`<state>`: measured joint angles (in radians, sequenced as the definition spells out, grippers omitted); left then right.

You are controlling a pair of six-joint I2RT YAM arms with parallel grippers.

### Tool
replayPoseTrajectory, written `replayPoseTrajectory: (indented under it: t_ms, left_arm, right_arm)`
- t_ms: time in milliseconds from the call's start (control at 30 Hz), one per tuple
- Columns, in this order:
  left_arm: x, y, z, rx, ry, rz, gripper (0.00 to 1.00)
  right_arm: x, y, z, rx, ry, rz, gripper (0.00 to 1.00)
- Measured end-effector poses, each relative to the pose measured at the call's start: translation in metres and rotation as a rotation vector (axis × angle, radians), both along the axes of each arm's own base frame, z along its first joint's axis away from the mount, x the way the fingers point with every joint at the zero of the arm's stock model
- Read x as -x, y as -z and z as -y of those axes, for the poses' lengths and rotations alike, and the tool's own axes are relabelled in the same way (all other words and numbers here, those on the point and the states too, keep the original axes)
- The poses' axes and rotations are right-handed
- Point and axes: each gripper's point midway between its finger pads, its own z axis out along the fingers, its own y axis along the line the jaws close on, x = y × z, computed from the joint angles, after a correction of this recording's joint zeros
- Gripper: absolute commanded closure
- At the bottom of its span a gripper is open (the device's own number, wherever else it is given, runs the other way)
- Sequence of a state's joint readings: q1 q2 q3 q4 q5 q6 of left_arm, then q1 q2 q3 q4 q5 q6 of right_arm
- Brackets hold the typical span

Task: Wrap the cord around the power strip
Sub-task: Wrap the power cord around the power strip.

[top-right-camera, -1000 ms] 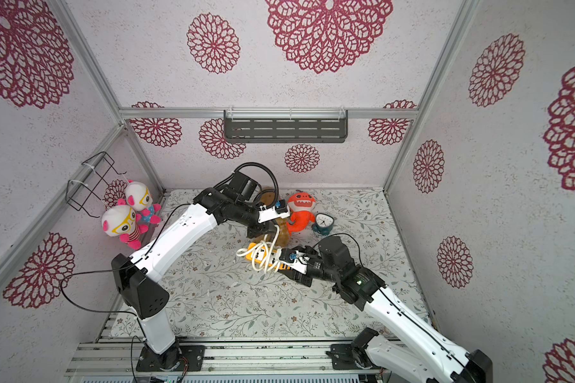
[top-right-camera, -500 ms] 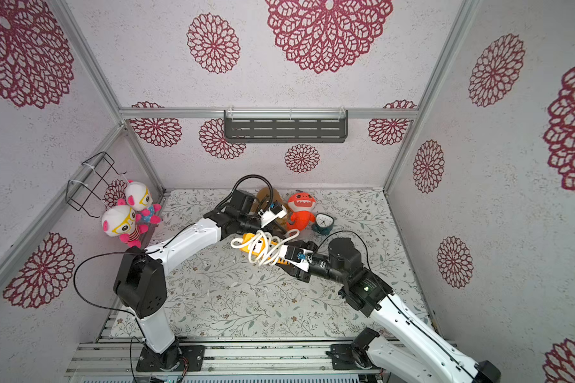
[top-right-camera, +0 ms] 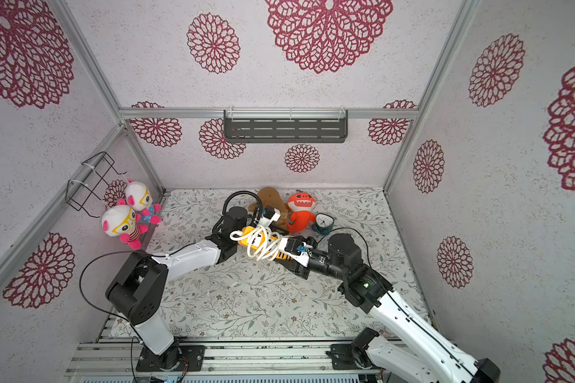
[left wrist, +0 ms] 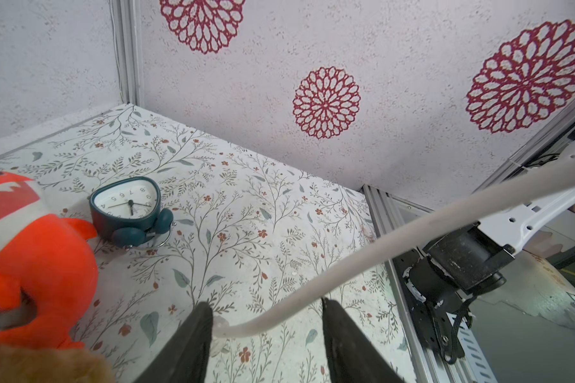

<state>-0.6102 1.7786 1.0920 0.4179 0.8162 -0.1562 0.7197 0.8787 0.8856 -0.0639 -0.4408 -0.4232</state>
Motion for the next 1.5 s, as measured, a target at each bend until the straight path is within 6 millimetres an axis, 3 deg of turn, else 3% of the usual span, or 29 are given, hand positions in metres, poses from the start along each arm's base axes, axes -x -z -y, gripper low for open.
replayPoseTrajectory:
  t_ms: [267,367,533,667,800,1100,1367,1500]
  left_arm:
    - [-0.002,0.008,0.025,0.089,-0.002,-0.007,0.49]
    - [-0.003,0.021,0.028,0.105,-0.013,-0.042,0.61]
    - [-0.002,0.041,0.028,0.131,-0.021,-0.101,0.92]
    - [0.004,0.051,0.022,0.133,-0.038,-0.125,1.0]
    - [0.011,0.055,0.008,0.081,-0.096,-0.138,1.0]
    - [0.022,0.023,-0.025,-0.064,-0.216,-0.024,1.0]
    - [0.036,0.01,-0.045,-0.27,-0.277,0.085,1.0]
    - [0.047,-0.022,-0.051,-0.339,-0.263,0.191,1.0]
  right_arm:
    - [-0.001,-0.009,0.001,-0.014,0.007,0.002,1.0]
    - [-0.003,-0.011,0.003,-0.015,0.018,-0.002,1.0]
    - [-0.008,-0.015,0.009,-0.01,0.054,-0.005,1.0]
    - [-0.016,-0.012,0.02,0.016,0.117,-0.032,1.0]
    - [-0.025,-0.012,0.039,0.038,0.206,-0.046,1.0]
    - [-0.056,-0.014,0.096,0.019,0.491,-0.083,1.0]
    - [-0.092,0.04,0.123,0.115,0.69,-0.238,1.0]
    - [-0.101,0.064,0.127,0.176,0.733,-0.292,1.0]
